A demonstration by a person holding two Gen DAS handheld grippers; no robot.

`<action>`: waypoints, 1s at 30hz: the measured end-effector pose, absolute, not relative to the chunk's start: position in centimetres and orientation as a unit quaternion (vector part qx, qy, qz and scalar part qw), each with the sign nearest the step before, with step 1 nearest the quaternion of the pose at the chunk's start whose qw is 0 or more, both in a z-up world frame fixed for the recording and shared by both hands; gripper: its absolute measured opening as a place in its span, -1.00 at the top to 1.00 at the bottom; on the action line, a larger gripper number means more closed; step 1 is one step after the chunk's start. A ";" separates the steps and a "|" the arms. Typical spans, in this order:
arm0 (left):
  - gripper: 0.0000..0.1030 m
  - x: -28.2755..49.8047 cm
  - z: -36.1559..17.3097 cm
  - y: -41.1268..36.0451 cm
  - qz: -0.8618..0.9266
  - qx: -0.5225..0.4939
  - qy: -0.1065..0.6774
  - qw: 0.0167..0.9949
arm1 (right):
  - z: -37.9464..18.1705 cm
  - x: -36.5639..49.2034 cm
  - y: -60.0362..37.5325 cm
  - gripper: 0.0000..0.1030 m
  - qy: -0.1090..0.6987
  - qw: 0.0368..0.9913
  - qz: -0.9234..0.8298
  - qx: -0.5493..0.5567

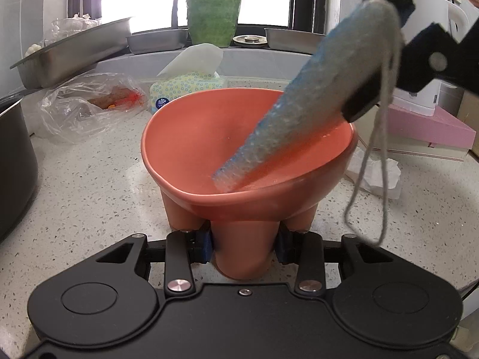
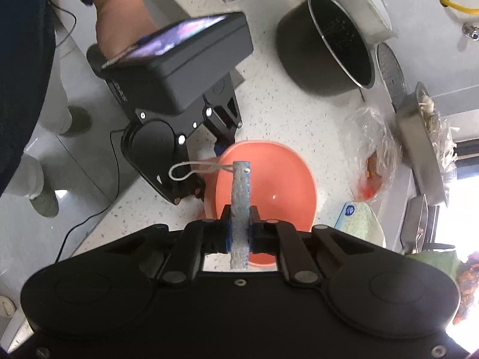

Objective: Clean bowl
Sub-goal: 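Rub the sponge edge along the bowl's inner wall with the right tool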

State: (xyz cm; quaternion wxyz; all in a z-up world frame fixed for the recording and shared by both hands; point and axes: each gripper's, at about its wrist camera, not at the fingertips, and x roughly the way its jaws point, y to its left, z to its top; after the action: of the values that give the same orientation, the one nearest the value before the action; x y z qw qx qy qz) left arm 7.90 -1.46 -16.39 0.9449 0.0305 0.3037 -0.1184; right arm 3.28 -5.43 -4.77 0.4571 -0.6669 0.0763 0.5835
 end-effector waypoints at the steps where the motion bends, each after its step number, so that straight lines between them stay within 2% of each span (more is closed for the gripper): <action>1: 0.26 7.9 -16.4 -1.5 -0.118 0.031 0.304 0.945 | -4.8 3.3 -5.5 0.80 0.075 0.455 0.583 -0.669; 15: 0.26 7.8 -16.3 -1.3 -0.118 0.029 0.306 0.944 | -5.1 3.4 -6.3 0.80 0.039 0.449 0.584 -0.675; 30: 0.27 7.9 -16.2 -1.3 -0.123 0.032 0.310 0.942 | -5.3 3.5 -5.7 0.80 0.071 0.472 0.584 -0.657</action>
State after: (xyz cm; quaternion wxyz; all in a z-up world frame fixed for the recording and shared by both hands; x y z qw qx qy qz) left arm 7.93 -1.30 -16.24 0.9423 0.0325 0.3099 -0.1225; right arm 3.51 -5.74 -5.30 0.4718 -0.6569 0.0710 0.5838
